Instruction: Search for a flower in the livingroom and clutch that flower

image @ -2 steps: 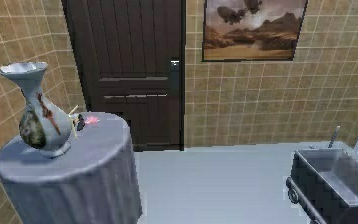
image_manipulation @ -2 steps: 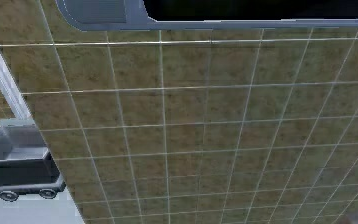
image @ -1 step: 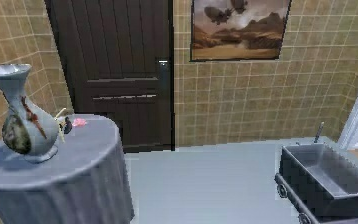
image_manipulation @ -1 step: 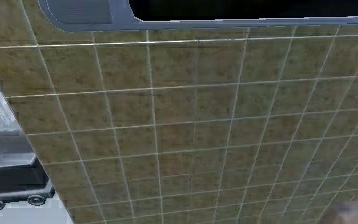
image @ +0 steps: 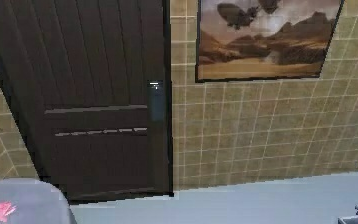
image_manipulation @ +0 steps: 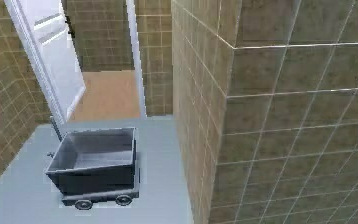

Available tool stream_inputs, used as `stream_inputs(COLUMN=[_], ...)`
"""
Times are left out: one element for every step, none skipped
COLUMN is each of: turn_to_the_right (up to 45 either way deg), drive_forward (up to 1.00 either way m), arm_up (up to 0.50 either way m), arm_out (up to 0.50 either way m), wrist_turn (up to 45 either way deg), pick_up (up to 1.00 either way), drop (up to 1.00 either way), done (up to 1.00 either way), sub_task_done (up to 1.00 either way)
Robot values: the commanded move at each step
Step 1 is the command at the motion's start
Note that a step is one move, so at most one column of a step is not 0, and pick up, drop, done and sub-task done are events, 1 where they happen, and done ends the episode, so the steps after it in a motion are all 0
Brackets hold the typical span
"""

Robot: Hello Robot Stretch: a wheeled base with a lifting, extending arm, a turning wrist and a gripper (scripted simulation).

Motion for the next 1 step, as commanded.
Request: stream_inputs(turn_to_the_right=[-45.0], drive_forward=[0.0], arm_up=[0.0], arm_out=[0.0], wrist_turn=[0.0], pick_up=[0.0], drop=[0.0], done=[0.0], sub_task_done=[0.0])
